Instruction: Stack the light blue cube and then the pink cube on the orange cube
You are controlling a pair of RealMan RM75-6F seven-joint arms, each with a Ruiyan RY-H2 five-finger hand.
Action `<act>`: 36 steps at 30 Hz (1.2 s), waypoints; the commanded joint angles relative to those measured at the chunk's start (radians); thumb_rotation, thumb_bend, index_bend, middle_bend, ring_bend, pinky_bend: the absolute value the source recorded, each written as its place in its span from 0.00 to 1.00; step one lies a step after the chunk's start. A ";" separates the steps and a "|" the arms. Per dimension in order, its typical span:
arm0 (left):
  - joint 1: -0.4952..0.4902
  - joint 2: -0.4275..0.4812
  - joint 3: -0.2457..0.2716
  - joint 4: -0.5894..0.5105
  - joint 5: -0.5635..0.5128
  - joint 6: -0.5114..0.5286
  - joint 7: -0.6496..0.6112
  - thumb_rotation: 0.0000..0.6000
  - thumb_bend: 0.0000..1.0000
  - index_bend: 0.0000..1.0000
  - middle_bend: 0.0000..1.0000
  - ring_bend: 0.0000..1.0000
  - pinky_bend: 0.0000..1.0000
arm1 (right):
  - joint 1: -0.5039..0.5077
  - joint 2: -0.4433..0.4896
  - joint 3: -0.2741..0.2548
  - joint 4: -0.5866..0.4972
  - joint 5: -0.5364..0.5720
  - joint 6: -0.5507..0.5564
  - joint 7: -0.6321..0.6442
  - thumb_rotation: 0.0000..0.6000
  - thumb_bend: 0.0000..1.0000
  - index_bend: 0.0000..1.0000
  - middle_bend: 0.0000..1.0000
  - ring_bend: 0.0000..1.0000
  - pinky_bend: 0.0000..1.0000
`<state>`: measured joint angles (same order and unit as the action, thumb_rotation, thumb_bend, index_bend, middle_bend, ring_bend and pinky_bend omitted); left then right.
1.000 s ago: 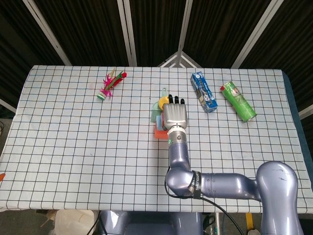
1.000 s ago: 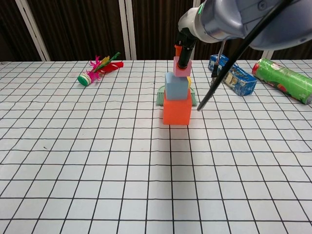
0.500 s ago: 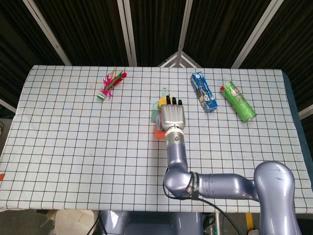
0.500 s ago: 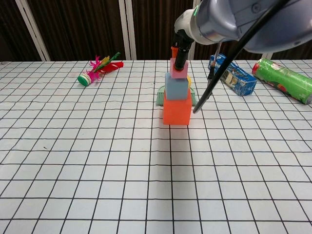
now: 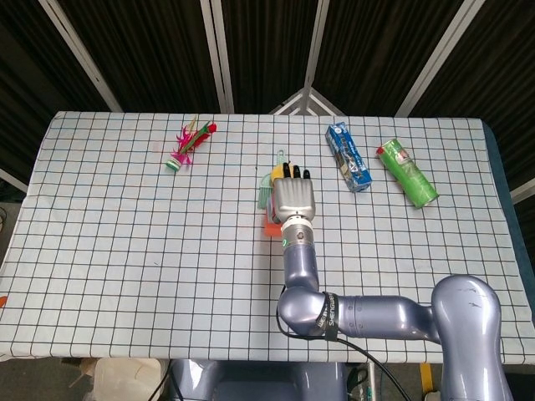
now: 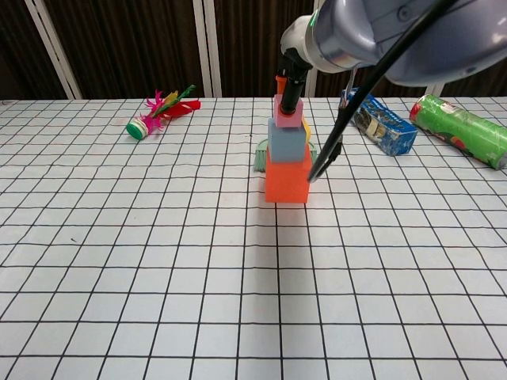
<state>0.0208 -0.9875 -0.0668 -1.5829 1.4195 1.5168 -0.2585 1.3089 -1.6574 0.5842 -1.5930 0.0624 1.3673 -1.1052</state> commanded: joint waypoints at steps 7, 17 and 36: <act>0.002 0.000 -0.001 -0.001 -0.003 0.002 0.000 1.00 0.16 0.16 0.00 0.00 0.00 | -0.001 -0.007 -0.002 0.010 0.000 -0.011 0.003 1.00 0.50 0.51 0.06 0.04 0.09; 0.002 0.001 -0.002 0.003 -0.004 0.001 -0.004 1.00 0.16 0.16 0.00 0.00 0.00 | 0.002 -0.015 -0.001 0.027 -0.003 -0.019 0.004 1.00 0.50 0.51 0.06 0.04 0.09; 0.001 0.001 -0.002 0.001 -0.005 -0.001 -0.001 1.00 0.16 0.16 0.00 0.00 0.00 | -0.003 -0.018 -0.009 0.033 -0.002 -0.035 0.000 1.00 0.50 0.50 0.06 0.04 0.09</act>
<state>0.0218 -0.9868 -0.0684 -1.5818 1.4145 1.5160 -0.2590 1.3052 -1.6753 0.5758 -1.5595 0.0604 1.3325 -1.1050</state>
